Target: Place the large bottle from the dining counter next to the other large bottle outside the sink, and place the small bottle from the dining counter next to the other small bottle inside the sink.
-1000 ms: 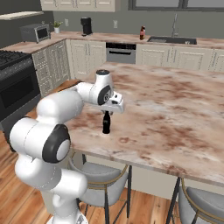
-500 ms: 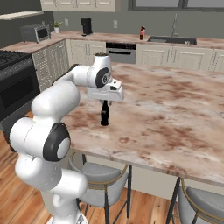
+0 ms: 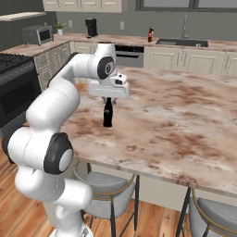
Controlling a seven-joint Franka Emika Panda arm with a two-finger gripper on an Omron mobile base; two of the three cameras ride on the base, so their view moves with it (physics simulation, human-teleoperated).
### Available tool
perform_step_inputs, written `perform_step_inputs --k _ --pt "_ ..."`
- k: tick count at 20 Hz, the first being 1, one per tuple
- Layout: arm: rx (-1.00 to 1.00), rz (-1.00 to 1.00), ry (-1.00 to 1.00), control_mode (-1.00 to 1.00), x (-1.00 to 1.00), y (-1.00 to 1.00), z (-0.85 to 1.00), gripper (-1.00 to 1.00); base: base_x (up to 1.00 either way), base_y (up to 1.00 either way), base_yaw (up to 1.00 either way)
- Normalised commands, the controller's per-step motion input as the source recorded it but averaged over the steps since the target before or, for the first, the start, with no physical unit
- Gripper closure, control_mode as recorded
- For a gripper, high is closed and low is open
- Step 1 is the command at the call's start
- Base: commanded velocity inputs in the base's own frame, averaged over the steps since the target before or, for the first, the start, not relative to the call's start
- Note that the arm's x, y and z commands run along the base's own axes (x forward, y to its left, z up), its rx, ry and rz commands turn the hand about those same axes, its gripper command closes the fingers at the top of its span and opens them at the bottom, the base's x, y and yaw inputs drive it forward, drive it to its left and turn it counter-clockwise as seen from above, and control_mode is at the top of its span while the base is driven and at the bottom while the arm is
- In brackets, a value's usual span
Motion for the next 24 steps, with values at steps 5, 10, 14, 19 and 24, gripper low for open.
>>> perform_step_inputs --k 5,10,14,19,24 --pt "0.0 0.02 0.03 -1.0 -0.39 0.0 0.44 1.0 0.0 0.0 0.0" --pt "0.0 0.02 0.0 -1.0 -0.55 0.05 0.32 1.0 0.0 0.0 0.0" --pt "0.01 0.0 -0.09 -1.0 -0.61 0.01 0.07 1.0 0.0 0.0 0.0" --pt "0.02 0.0 -0.2 -1.0 -0.57 0.04 0.01 1.0 0.0 0.0 0.0" --pt "0.0 0.0 -0.22 -1.0 -0.35 0.08 0.12 1.0 0.0 0.0 0.0"
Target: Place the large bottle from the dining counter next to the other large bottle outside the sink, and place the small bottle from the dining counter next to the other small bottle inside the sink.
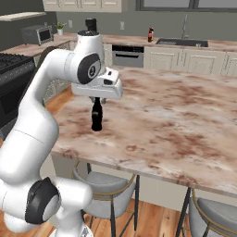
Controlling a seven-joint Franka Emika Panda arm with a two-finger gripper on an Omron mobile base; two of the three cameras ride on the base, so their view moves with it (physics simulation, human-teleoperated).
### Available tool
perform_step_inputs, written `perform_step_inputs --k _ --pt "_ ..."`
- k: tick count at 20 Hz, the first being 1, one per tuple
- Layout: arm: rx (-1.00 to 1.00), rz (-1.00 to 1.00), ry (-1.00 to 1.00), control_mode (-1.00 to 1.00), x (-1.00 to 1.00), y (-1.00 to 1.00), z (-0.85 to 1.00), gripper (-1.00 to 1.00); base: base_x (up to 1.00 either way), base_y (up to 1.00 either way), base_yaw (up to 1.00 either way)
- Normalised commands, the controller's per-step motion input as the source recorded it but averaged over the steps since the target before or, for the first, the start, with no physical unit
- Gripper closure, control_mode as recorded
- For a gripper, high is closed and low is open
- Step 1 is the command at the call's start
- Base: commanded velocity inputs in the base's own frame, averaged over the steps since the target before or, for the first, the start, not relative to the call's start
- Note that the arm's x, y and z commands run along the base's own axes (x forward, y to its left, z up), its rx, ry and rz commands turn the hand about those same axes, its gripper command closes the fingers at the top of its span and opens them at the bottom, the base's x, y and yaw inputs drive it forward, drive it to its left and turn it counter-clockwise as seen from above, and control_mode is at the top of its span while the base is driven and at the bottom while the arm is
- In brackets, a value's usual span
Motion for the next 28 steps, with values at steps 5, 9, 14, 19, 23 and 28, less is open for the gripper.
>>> perform_step_inputs --k 5,9,14,19,23,28 --pt "0.0 0.0 -0.08 1.0 -0.09 0.05 0.05 1.0 -0.17 0.11 0.0" --pt "0.0 0.0 0.0 1.0 0.0 0.0 0.0 1.0 -0.31 0.42 0.0" --pt "0.0 0.0 0.0 1.0 0.0 0.0 0.0 1.0 -0.15 0.89 0.0" --pt "0.0 0.0 0.0 1.0 0.0 0.0 0.0 1.0 -0.09 1.0 0.0" --pt "0.0 0.0 0.0 1.0 0.0 0.0 0.0 1.0 -0.1 1.0 0.0" --pt "0.0 0.0 0.0 1.0 0.0 0.0 0.0 1.0 -0.09 1.0 0.0"
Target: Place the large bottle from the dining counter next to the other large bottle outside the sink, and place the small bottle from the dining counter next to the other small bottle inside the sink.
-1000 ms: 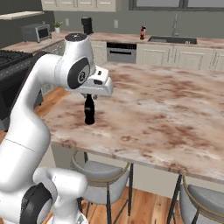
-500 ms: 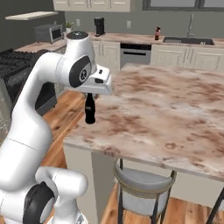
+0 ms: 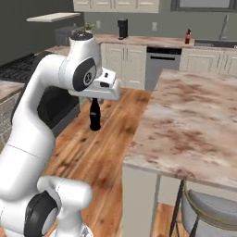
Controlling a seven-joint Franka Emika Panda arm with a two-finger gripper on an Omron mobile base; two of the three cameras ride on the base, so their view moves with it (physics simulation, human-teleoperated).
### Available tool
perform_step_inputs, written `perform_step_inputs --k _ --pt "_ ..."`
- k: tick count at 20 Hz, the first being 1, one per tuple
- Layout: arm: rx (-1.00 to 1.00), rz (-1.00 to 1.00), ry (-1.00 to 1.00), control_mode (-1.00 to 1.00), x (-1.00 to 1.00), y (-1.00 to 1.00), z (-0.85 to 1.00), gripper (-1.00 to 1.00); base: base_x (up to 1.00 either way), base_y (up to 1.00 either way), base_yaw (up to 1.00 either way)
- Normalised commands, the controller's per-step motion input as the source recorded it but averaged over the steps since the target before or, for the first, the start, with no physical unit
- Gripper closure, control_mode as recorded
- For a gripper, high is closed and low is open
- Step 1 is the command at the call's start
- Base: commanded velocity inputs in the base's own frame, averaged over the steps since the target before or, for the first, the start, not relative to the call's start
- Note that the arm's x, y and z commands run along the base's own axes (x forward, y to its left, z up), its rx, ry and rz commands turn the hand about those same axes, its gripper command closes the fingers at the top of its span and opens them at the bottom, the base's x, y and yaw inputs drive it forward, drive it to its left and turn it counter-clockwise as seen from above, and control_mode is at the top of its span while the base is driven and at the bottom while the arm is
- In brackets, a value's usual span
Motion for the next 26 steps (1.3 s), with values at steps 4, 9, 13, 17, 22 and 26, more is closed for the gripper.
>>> perform_step_inputs --k 4,9,13,17,22,26 --pt "0.0 0.0 0.0 1.0 0.0 0.0 0.0 1.0 -0.06 1.0 0.0" --pt "0.0 0.0 0.0 1.0 0.0 0.0 0.0 1.0 0.04 1.0 0.0" --pt "0.0 0.0 0.0 1.0 0.0 0.0 0.0 1.0 0.63 0.89 -0.03" --pt "0.0 0.0 0.0 1.0 0.0 0.0 0.0 1.0 0.97 0.52 -0.04" --pt "0.0 0.0 0.0 1.0 0.0 0.0 0.0 1.0 1.0 0.31 -0.04" --pt "0.0 0.0 0.0 1.0 0.0 0.0 0.0 1.0 1.0 0.0 -0.03"
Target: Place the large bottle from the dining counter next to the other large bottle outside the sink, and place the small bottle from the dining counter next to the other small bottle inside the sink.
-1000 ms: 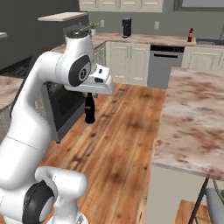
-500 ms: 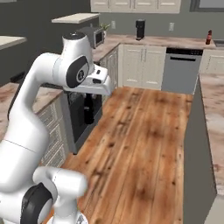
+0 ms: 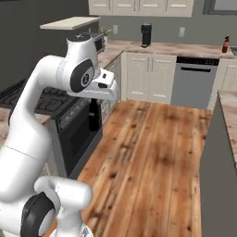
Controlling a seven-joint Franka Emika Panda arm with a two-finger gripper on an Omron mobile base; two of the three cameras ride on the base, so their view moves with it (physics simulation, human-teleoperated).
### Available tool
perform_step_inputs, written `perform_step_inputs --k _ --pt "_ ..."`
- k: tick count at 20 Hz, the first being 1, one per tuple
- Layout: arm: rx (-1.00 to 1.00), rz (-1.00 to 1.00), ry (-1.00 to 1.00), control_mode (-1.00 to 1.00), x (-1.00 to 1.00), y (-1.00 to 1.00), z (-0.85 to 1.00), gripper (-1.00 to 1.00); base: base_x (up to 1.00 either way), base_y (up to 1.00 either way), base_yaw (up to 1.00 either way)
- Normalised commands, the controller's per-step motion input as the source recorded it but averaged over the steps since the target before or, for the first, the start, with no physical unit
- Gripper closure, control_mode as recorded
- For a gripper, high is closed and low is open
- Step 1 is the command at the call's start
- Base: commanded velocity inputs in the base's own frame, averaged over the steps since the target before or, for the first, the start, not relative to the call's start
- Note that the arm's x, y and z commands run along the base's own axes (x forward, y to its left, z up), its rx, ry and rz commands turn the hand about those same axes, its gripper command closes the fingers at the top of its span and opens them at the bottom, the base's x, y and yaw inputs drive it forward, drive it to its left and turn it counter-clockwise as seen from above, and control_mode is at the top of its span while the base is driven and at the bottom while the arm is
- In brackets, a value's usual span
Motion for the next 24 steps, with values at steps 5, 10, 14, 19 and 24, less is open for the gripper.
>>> perform_step_inputs --k 5,10,14,19,24 --pt "0.0 0.0 0.0 1.0 0.0 0.0 0.0 1.0 1.0 -0.12 -0.03" --pt "0.0 0.0 0.0 1.0 0.0 0.0 0.0 1.0 1.0 -0.18 -0.03" --pt "0.0 0.0 0.0 1.0 0.0 0.0 0.0 1.0 1.0 -0.22 -0.04" --pt "0.0 0.0 0.0 1.0 0.0 0.0 0.0 1.0 0.98 -0.26 -0.04" --pt "0.0 0.0 0.0 1.0 0.0 0.0 0.0 1.0 1.0 -0.34 -0.03"
